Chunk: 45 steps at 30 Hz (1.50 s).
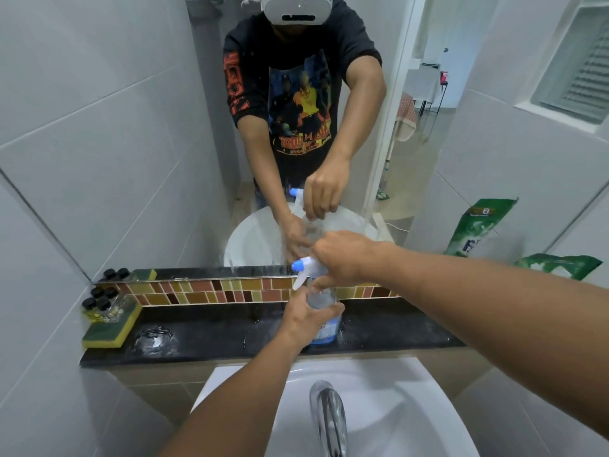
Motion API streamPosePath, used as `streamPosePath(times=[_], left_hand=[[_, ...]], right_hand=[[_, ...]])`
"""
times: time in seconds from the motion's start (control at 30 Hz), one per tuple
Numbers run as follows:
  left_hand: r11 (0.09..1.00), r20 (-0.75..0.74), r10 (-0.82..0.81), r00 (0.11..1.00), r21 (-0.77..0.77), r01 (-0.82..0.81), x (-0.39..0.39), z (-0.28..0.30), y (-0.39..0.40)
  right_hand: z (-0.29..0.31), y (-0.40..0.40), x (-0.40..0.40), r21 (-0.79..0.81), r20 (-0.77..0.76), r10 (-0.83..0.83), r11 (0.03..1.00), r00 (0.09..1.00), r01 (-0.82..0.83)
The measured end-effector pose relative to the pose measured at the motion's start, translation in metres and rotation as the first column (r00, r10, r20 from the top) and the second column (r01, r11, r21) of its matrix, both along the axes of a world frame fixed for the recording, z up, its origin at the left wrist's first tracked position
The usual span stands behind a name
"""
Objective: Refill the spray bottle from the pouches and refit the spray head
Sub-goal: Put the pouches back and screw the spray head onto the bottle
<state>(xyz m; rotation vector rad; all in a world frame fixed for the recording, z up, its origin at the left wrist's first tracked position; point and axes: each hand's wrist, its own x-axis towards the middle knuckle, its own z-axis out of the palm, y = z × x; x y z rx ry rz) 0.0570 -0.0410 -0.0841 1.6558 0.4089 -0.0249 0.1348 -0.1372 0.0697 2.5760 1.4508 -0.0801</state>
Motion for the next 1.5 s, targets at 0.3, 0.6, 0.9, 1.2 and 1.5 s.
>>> streamPosePath(times=[0.3,0.6,0.9,1.2,1.5], left_hand=[[0.999,-0.016,0.024,1.000,-0.032,-0.025,-0.003,0.002,-0.003],[0.999,-0.048,0.047,0.998,0.022,-0.046,0.004,0.004,0.000],[0.989,-0.050,0.053,0.997,-0.134,-0.059,0.003,0.002,0.002],[1.000,-0.042,-0.003,0.999,0.003,0.003,0.003,-0.003,0.006],[0.996,-0.006,0.044,0.999,0.074,-0.044,0.003,-0.006,0.003]], right_hand=[[0.010,0.010,-0.011,-0.062,-0.036,-0.113,0.992,0.993,0.111],[0.012,0.013,-0.009,0.070,-0.080,-0.157,0.984,0.984,0.163],[0.007,0.040,-0.021,0.079,-0.316,-0.597,0.758,0.737,0.648],[0.037,0.006,-0.009,-0.032,-0.482,-0.364,0.917,0.797,0.399],[0.040,-0.013,0.010,-0.289,0.245,0.457,0.876,0.855,-0.386]])
